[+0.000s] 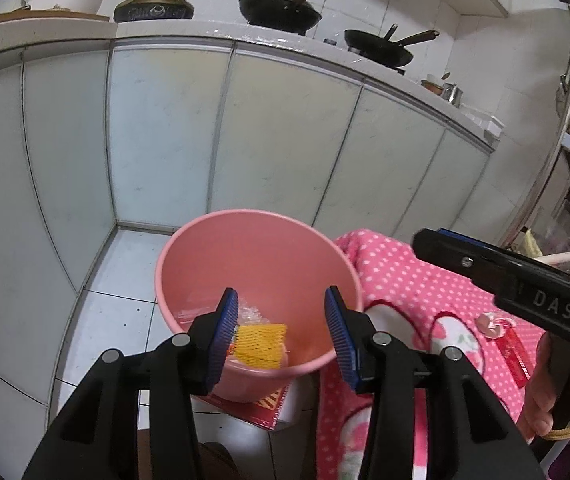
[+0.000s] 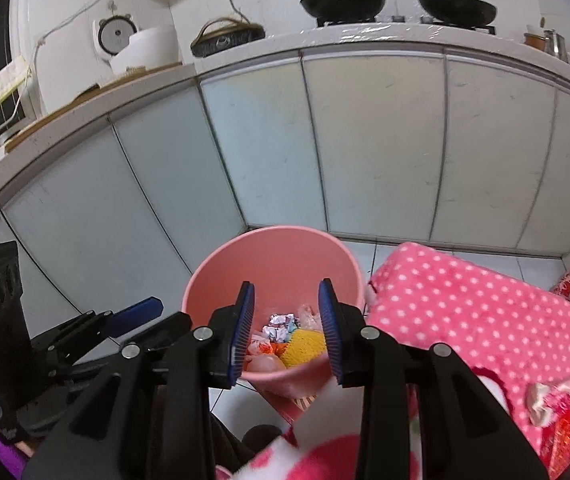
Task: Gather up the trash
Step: 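Move both open tools back over the table, then grasp the silver foil strip with the left tool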
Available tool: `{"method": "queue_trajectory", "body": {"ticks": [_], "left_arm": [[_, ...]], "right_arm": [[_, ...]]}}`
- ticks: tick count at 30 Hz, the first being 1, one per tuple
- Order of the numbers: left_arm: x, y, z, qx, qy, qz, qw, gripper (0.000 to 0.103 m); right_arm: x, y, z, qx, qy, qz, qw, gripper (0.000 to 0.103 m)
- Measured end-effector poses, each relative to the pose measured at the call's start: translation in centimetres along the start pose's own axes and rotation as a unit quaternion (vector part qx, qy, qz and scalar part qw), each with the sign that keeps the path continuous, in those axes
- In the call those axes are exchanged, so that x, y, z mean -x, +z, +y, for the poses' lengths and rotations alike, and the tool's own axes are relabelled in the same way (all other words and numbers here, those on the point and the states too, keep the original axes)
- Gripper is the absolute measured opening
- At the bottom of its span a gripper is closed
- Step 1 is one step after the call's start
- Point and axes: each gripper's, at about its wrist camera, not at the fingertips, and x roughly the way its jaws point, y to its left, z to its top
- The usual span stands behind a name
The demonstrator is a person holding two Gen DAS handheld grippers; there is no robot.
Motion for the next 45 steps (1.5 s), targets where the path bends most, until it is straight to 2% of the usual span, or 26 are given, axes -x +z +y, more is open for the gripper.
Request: {"method": "queue_trajectory", "body": {"ticks": [6, 10, 14, 17, 22, 26, 32, 35, 41, 45], "left_arm": [[1.9, 0.1, -2.3, -0.011, -0.023, -0.008, 0.9996, 0.044], [2.7, -0.3, -4.4, -0.037, -0.037, -0.01, 0.9986, 0.044], [2.8, -0.7, -6.7, -0.057, -0.048, -0.004, 0.9972, 0.044], [3.1, -1.2, -8.5, -0.075, -0.061, 0.0, 0.9953, 0.044], [3.4, -2.4, -11.1, -0.109, -0.104, 0.018, 0.9884, 0.044], [3.3, -3.8, -13.8, -0.144, -0.146, 0.038, 0.9781, 0.044], [3.4, -6.7, -18.0, -0.215, -0.19, 0.065, 0.9556, 0.044], [3.3, -8.0, -19.7, -0.241, -0.224, 0.093, 0.9397, 0.044], [3.8, -10.6, -23.7, -0.3, -0.297, 0.151, 0.8941, 0.044], [4.1, -11.9, -26.1, -0.33, -0.329, 0.171, 0.8684, 0.044]], "right_arm": [[5.0, -1.0, -2.9, -0.003, -0.024, -0.013, 1.0, 0.034], [8.4, -2.5, -6.0, -0.033, -0.045, -0.022, 0.998, 0.034], [10.7, -3.7, -8.7, -0.078, -0.048, -0.029, 0.995, 0.034], [12.3, -5.0, -9.7, -0.079, -0.065, -0.032, 0.994, 0.034], [14.9, -7.6, -11.8, -0.09, -0.098, -0.029, 0.991, 0.034], [17.2, -10.2, -13.3, -0.101, -0.14, -0.029, 0.985, 0.034], [19.6, -14.6, -14.8, -0.102, -0.189, -0.005, 0.977, 0.034], [20.1, -16.3, -15.1, -0.1, -0.209, 0.005, 0.973, 0.034], [21.2, -18.5, -16.4, -0.131, -0.211, 0.005, 0.969, 0.034], [21.9, -19.2, -17.1, -0.142, -0.215, 0.001, 0.966, 0.034]]}}
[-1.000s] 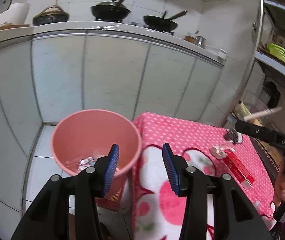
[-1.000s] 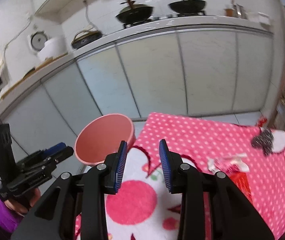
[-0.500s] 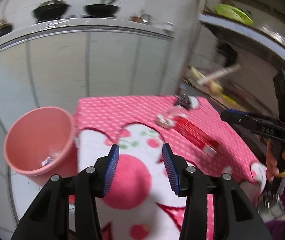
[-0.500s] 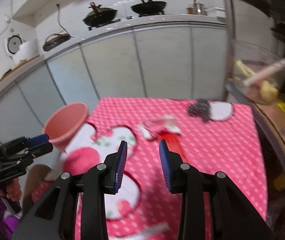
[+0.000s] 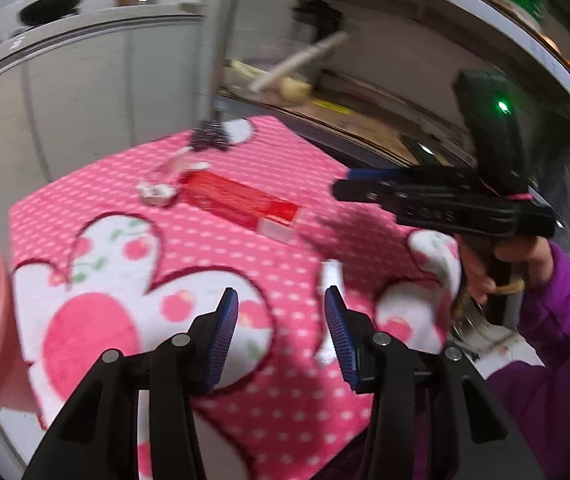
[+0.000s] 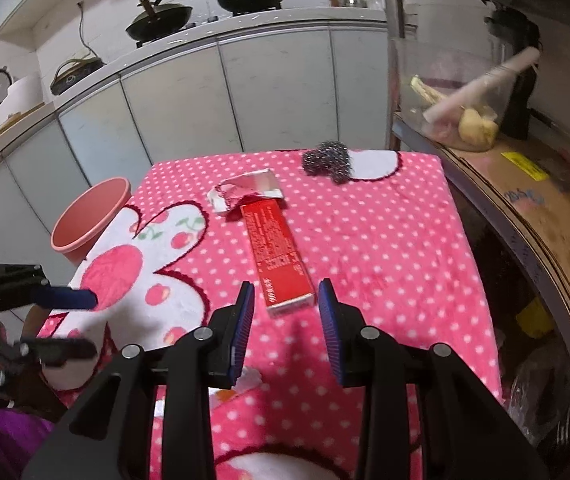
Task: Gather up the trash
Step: 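Grasp the silver foil strip with the left tool, then lower the right tool around the red box and close it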
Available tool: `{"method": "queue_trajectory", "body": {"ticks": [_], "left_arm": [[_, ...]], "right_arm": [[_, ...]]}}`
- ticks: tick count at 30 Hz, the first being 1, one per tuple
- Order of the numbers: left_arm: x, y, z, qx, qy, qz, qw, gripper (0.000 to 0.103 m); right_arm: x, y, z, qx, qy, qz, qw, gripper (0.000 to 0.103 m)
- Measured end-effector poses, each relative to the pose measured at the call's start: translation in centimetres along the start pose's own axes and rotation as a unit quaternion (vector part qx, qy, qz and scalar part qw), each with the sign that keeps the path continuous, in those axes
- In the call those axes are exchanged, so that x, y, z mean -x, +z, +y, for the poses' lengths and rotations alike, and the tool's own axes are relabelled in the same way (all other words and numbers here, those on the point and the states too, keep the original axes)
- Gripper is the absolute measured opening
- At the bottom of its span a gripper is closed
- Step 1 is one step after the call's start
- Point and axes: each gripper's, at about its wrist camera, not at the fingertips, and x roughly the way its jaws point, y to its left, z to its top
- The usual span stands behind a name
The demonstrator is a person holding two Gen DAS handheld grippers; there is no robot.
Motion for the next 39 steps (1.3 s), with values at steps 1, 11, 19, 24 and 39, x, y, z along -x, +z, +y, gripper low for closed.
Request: {"method": "queue_trajectory", "body": {"ticks": [1, 11, 19, 24, 39], "left_arm": [[-0.3, 0.1, -0.3, -0.006, -0.005, 0.004, 1.0, 0.044], [-5.0, 0.2, -3.9, -0.071, -0.032, 0.071, 0.9944, 0.044], [-6.8, -0.5, -3.3, -0.068, -0.027, 0.109, 0.9914, 0.024], [-7.3, -0.6, -2.9, -0.057, -0.029, 0.114, 0.9915, 0.012], [-3.4, 0.0, 1.8, 0.021, 0.019, 0.051, 0.9983, 0.012]], "right_arm": [[0.0, -0.1, -0.3, -0.004, -0.002, 0.001, 1.0, 0.034], [-0.5, -1.7, -2.2, -0.031, -0.002, 0.014, 0.999, 0.034], [-1.7, -2.4, -2.5, -0.041, 0.011, 0.028, 0.999, 0.034], [-1.7, -2.0, -2.1, -0.039, 0.02, 0.021, 0.999, 0.034], [-2.6, -1.5, -1.8, -0.039, 0.039, 0.024, 0.998, 0.034]]}}
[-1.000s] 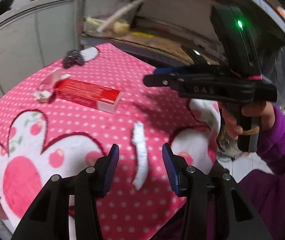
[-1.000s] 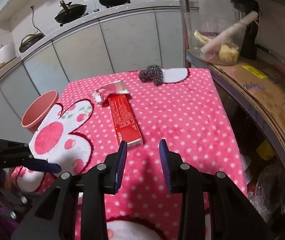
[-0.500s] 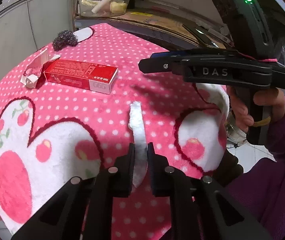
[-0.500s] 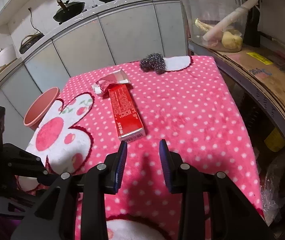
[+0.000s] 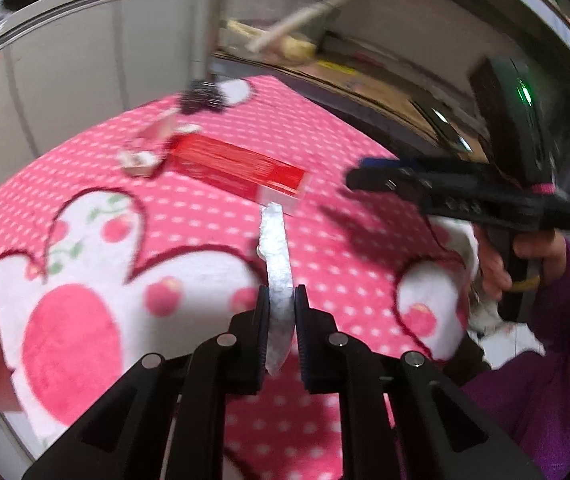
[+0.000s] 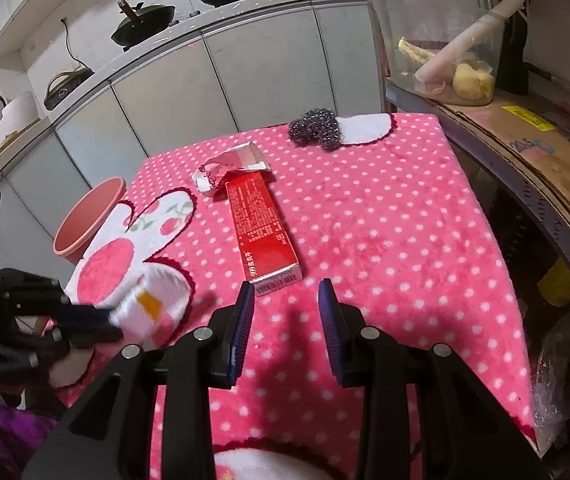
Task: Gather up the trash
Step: 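Lower the right tool around the red box and close it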
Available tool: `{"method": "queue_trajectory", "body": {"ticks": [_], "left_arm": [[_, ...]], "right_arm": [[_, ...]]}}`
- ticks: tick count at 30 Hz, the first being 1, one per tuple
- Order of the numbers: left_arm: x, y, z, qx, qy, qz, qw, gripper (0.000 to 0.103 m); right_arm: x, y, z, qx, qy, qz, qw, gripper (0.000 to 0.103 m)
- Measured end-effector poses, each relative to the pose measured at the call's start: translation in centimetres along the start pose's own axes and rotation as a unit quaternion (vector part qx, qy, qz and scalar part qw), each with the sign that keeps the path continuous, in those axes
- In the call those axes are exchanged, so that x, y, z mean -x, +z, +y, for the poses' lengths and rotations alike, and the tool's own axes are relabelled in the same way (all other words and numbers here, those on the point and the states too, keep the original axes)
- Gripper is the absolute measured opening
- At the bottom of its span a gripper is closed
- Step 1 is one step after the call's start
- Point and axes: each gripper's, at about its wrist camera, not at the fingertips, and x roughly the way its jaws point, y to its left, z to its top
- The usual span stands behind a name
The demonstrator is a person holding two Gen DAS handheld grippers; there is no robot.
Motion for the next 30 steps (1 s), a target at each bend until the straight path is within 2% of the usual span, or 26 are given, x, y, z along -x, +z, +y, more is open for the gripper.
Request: {"method": "queue_trajectory", "body": {"ticks": [7, 14, 15, 17, 23, 30], "left_arm": [[1.7, 0.2, 3.9, 0.065, 0.04, -0.037, 0.9964, 0.012], [2.2, 0.1, 6.5, 0.106, 0.073, -0.046, 0.9906, 0.012], [2.2, 0.0, 6.7, 0.112, 0.076, -0.048, 0.9897, 0.012], [2.3, -0.2, 7.3, 0.125, 0.079, -0.052, 0.9877, 0.012], [2.5, -0.5, 8.3, 0.15, 0.082, -0.057, 0.9836, 0.012], [1.7, -0.4, 8.8, 0.16, 0.078, -0.051, 0.9828, 0.012]], "right_arm": [[-1.1, 1.0, 1.0, 0.014, 0.014, 0.008, 1.0, 0.034], [-3.0, 3.2, 2.6, 0.058, -0.005, 0.016, 0.998, 0.034], [-3.3, 3.5, 2.8, 0.065, -0.007, 0.018, 0.998, 0.034], [-4.3, 4.1, 3.3, 0.078, -0.011, 0.026, 0.997, 0.048], [-7.1, 5.1, 3.9, 0.103, -0.02, 0.049, 0.993, 0.05], [-10.4, 5.1, 4.0, 0.124, -0.04, 0.081, 0.988, 0.05]]}}
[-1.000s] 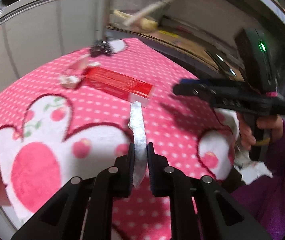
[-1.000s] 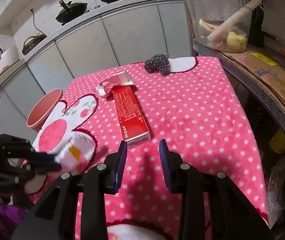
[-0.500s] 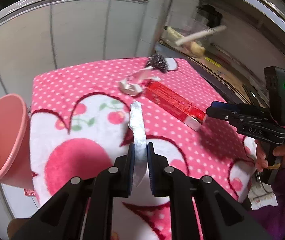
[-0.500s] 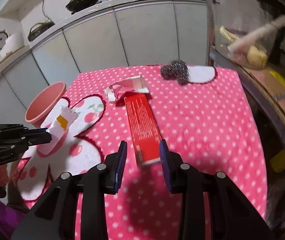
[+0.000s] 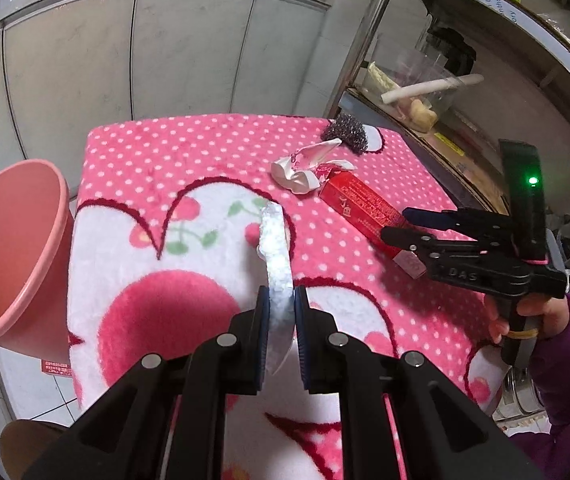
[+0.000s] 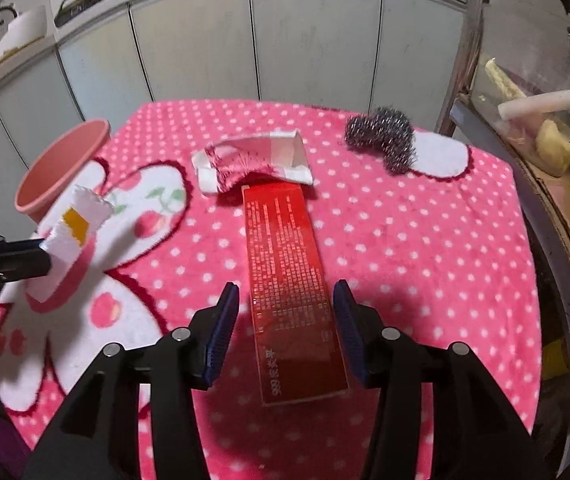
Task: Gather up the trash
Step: 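Lower the right tool around the red box and close it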
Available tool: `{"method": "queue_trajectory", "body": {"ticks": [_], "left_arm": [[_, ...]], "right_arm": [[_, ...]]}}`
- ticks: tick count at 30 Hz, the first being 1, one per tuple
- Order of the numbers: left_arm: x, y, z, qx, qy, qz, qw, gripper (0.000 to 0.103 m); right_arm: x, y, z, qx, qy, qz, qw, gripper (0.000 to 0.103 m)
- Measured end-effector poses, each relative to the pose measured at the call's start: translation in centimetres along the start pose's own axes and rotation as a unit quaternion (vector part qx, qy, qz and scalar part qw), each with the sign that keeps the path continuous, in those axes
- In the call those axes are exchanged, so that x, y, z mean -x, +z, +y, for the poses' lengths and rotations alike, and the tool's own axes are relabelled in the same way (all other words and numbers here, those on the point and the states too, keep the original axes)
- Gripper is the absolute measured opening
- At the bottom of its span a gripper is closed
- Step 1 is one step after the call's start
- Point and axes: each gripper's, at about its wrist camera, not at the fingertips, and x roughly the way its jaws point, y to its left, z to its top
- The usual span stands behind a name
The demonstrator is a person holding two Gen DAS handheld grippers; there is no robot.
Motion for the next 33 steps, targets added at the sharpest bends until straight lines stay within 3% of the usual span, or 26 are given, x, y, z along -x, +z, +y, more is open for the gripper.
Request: {"method": "queue_trajectory", "body": {"ticks": [14, 26, 33], "left_arm": [[-0.6, -0.1, 0.2, 0.006, -0.003, 0.002, 1.0, 0.012], [0.8, -0.5, 0.3, 0.006, 0.006, -0.017, 0.9998, 0.012], [0.5, -1.6, -0.4, -0.014, 0.025, -0.015, 0.9995, 0.012]], "right_arm": [[-1.1, -0.5, 0.4, -0.011, -0.008, 0.006, 1.0, 0.05], [2.4, -2.6, 0.1, -0.09, 0.046, 0.0, 0.995, 0.047], [3.8, -4.2, 0.4, -0.131, 0.053, 0.017, 0.99, 0.047]]}}
